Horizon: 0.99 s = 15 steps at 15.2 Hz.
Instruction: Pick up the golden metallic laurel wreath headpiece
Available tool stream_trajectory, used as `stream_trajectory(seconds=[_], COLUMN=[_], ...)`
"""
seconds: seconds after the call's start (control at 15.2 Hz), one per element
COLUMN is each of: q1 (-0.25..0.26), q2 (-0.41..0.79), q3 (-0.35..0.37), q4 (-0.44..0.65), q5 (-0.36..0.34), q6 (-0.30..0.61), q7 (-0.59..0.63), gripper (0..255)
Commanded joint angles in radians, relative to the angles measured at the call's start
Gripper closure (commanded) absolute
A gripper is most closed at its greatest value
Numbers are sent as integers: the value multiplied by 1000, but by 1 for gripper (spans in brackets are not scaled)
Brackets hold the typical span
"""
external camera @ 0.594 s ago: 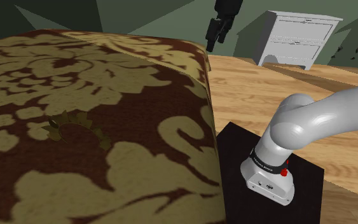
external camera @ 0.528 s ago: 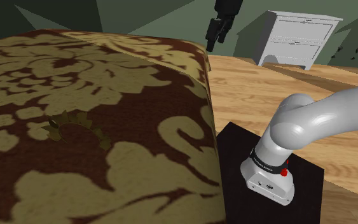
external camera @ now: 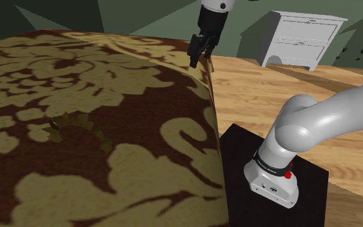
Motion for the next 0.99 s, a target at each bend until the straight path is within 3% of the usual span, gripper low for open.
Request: stream_trajectory(seconds=[0.0,0.53,0.92], q1=[9,32,24], q2=[29,168,314], q3=[39,197,325], q4=[7,36,109], q5=[29,114,127], q6=[29,179,290], q7=[49,232,377], gripper=[0,0,0])
